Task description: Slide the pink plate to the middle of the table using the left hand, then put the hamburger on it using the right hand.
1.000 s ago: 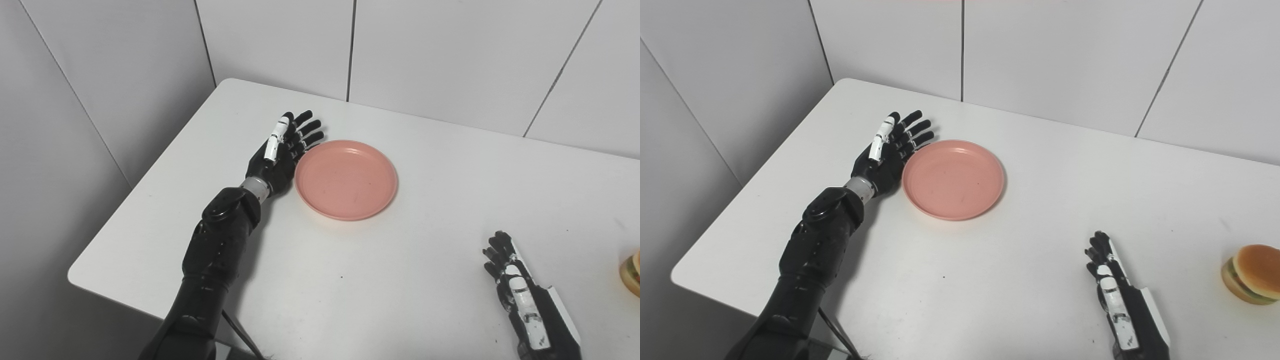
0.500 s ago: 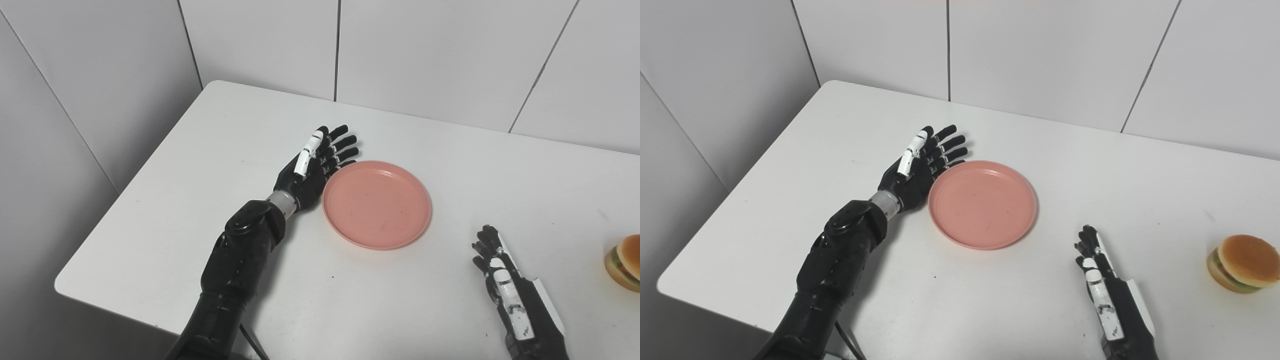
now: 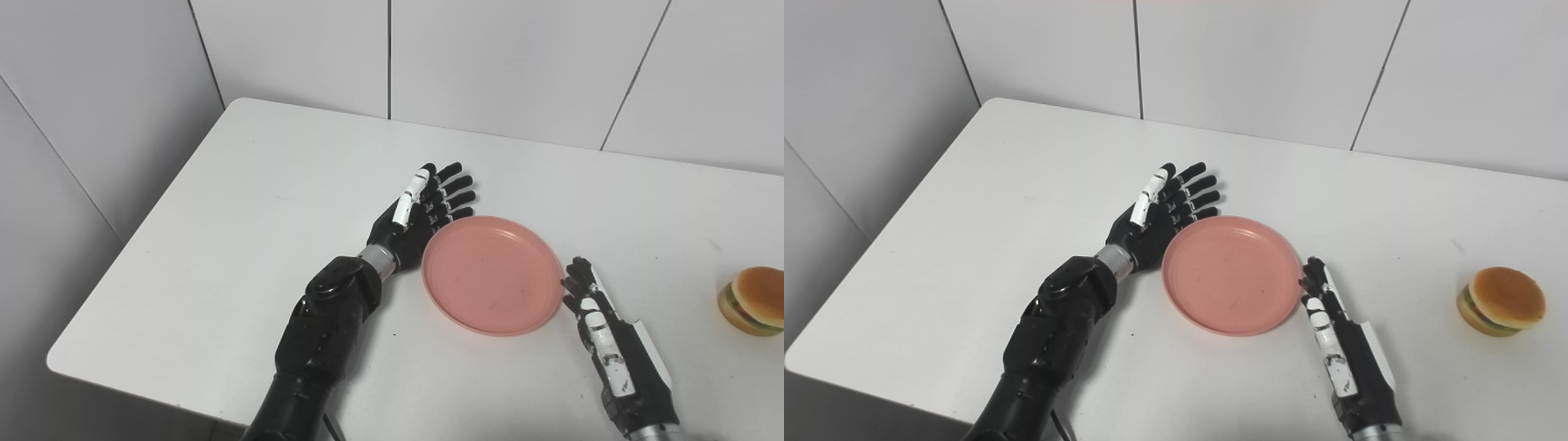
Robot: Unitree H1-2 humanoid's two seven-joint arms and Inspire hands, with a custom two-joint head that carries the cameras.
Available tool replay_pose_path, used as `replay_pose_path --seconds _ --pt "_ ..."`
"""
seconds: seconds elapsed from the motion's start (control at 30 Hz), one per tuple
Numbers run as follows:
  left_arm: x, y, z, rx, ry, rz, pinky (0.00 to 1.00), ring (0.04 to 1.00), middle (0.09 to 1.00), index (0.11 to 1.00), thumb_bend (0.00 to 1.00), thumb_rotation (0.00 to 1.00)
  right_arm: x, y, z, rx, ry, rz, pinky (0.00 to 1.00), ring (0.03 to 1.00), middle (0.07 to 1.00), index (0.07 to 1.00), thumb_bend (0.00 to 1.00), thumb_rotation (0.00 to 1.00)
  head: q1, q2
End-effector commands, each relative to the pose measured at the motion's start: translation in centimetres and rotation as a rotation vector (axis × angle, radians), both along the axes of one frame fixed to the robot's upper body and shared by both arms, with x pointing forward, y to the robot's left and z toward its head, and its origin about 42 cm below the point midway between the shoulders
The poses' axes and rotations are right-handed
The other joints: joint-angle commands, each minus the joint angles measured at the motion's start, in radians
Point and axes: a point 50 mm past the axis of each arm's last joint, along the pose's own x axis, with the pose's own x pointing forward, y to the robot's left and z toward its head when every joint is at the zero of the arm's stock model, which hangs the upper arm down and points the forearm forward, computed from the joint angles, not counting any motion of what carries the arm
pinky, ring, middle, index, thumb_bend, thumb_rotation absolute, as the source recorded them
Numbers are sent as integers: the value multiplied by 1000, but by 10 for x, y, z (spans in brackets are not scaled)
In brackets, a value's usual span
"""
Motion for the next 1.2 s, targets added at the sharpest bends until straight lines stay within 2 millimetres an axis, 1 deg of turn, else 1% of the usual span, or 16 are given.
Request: replay_pose_path --seconds 0.0,0.23,0.33,0.43,0.47,0.5,0.53,0.6,0.67,0.73,0.77,0.8,0.83,0.97,1.03,1.17 --pt "-11 2 -24 34 101 -6 890 895 903 895 349 1000 -1 3 13 13 -62 2 1000 1000 1000 1000 130 1000 -7 2" --pt "-15 4 -28 31 105 -3 876 888 902 907 344 1000 -1 4 12 19 -64 -11 1000 1000 1000 1000 134 1000 -40 1" --pt "-17 6 -30 29 102 5 880 890 900 905 340 1000 -2 3 13 -5 -55 -33 1000 1000 1000 1000 138 1000 -69 9" --pt "-19 8 -30 22 97 15 895 894 898 901 344 1000 -3 1 16 -24 -44 -77 1000 1000 1000 1000 171 1000 -110 19" --pt "-20 8 -30 20 95 16 897 894 897 899 345 1000 -3 0 17 -28 -44 -86 1000 1000 1000 1000 182 1000 -110 19" --pt "-19 10 -31 20 94 18 898 894 897 898 346 1000 -2 -2 21 -43 -66 -96 1000 1000 1000 1000 186 1000 -134 23" --pt "-19 10 -31 21 93 20 897 893 896 900 348 1000 -1 -3 23 -54 -82 -101 1000 1000 1000 1000 200 1000 -134 23" --pt "-17 13 -32 19 93 22 896 893 898 904 352 1000 2 -6 30 -99 -146 -118 1000 1000 1000 1000 258 1000 -176 25" --pt "-16 14 -34 17 92 22 898 897 903 906 353 1000 5 -9 35 -147 -185 -139 990 997 1000 999 285 1000 -206 23" --pt "-14 16 -36 10 92 25 901 901 906 908 353 1000 8 -12 43 -210 -220 -167 978 993 1000 997 290 1000 -243 14" --pt "-13 18 -36 6 92 26 905 907 911 912 353 1000 9 -14 47 -239 -237 -180 953 982 993 987 280 1000 -243 14" --pt "-12 19 -37 -2 93 30 907 909 913 913 353 1000 11 -15 52 -272 -256 -196 944 979 991 984 277 1000 -262 8" --pt "-11 19 -37 -7 93 33 910 911 914 913 352 1000 12 -17 56 -293 -268 -207 953 981 988 982 267 1000 -262 8" --pt "-8 23 -39 -17 98 40 911 909 912 904 355 1000 17 -25 77 -304 -337 -263 964 969 970 964 262 1000 -319 -10" --pt "-8 24 -41 -18 98 41 907 905 908 901 353 1000 19 -28 84 -310 -370 -271 977 973 971 962 262 1000 -335 -15" --pt "-6 29 -45 -17 97 46 908 904 911 912 352 1000 25 -39 101 -331 -438 -310 953 970 974 963 327 1000 -382 -24"
